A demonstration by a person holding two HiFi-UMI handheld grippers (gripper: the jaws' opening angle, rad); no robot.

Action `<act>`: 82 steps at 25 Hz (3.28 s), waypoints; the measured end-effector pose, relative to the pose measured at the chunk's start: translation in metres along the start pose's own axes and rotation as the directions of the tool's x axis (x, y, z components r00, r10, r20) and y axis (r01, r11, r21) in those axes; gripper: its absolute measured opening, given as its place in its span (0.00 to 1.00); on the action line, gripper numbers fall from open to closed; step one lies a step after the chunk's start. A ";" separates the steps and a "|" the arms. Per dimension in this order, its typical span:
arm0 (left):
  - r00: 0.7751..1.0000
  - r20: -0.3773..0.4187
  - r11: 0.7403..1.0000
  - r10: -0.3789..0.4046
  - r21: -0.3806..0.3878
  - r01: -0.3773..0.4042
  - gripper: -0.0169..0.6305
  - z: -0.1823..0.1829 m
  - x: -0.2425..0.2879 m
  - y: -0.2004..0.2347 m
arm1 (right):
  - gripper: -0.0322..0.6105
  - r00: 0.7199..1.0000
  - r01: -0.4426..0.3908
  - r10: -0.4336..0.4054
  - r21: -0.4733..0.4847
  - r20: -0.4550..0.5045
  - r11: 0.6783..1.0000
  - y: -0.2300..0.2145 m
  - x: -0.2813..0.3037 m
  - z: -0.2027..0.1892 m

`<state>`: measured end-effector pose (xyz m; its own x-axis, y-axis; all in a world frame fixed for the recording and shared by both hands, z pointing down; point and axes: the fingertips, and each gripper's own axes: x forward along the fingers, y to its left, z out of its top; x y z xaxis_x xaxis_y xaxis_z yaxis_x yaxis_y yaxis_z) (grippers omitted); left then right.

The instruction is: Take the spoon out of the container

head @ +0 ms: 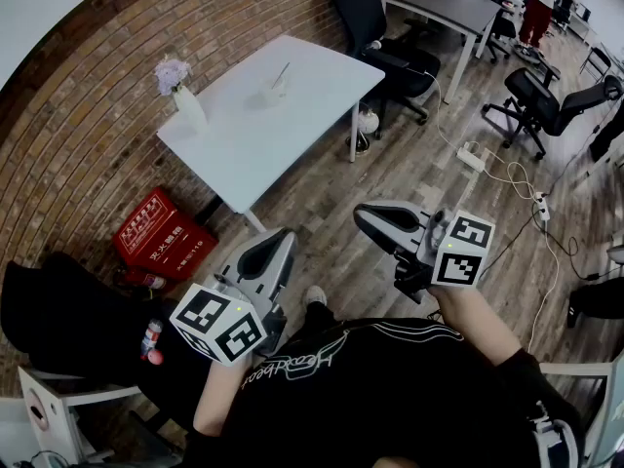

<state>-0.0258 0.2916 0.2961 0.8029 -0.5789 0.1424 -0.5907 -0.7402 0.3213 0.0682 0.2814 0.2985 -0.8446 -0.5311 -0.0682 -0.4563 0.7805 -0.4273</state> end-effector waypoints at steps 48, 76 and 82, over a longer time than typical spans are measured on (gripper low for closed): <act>0.997 -0.071 0.997 -0.027 -0.078 0.022 0.03 0.107 0.218 0.340 | 0.05 0.994 0.112 -0.111 0.095 -0.017 0.989 -0.322 0.229 0.095; 0.968 -0.135 0.944 0.210 -0.229 -0.236 0.03 0.102 0.335 0.501 | 0.22 0.971 0.193 -0.135 0.316 -0.197 0.929 -0.605 0.334 0.088; 0.950 -0.156 0.915 0.272 -0.265 -0.306 0.03 0.090 0.333 0.535 | 0.23 0.951 0.240 -0.154 0.322 -0.269 0.916 -0.640 0.364 0.060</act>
<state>-0.0817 -0.3277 0.4312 0.6141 -0.6980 0.3685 -0.7644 -0.4096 0.4980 0.0703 -0.4314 0.4929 -0.8078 -0.5369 0.2432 -0.5301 0.4814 -0.6980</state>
